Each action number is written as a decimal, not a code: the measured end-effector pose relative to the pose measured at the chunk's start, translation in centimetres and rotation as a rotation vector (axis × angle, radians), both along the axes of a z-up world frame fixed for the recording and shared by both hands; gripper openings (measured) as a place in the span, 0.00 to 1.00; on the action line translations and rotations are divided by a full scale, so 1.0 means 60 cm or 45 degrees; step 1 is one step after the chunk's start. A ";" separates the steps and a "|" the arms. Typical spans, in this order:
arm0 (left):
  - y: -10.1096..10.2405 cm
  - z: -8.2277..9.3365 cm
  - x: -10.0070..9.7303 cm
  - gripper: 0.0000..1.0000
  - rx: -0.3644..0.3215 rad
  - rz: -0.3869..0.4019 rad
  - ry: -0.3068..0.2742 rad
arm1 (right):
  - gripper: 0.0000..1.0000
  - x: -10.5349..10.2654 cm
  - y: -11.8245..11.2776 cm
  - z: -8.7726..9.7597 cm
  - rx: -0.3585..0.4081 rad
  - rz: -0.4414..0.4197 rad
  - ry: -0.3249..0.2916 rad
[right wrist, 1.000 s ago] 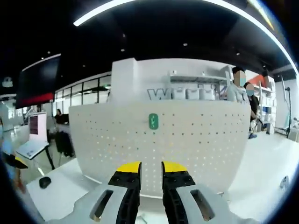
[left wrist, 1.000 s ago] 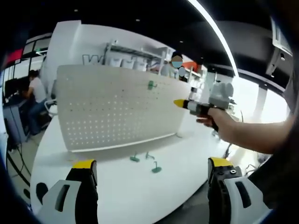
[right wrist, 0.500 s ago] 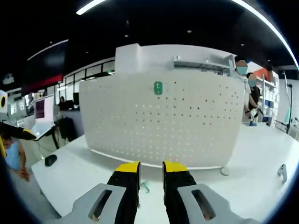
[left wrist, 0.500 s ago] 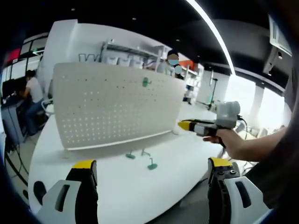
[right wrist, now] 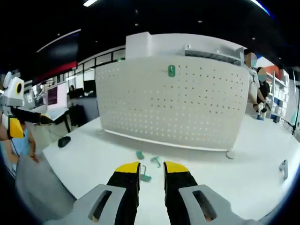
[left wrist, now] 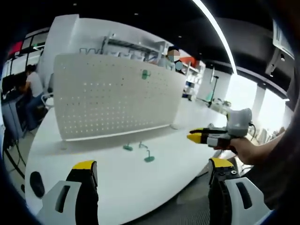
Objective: Insert the hook assembly into the mounting plate slot until the hook locks in place.
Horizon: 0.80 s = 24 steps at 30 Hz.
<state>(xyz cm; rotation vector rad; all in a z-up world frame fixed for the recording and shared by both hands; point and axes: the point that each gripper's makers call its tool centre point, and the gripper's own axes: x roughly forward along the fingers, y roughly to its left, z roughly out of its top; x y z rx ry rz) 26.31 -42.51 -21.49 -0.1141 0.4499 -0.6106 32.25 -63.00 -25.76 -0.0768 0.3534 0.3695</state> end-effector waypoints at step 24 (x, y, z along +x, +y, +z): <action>0.020 -0.021 0.026 1.00 -0.013 0.050 0.058 | 0.17 0.022 0.093 -0.110 -0.184 0.617 0.261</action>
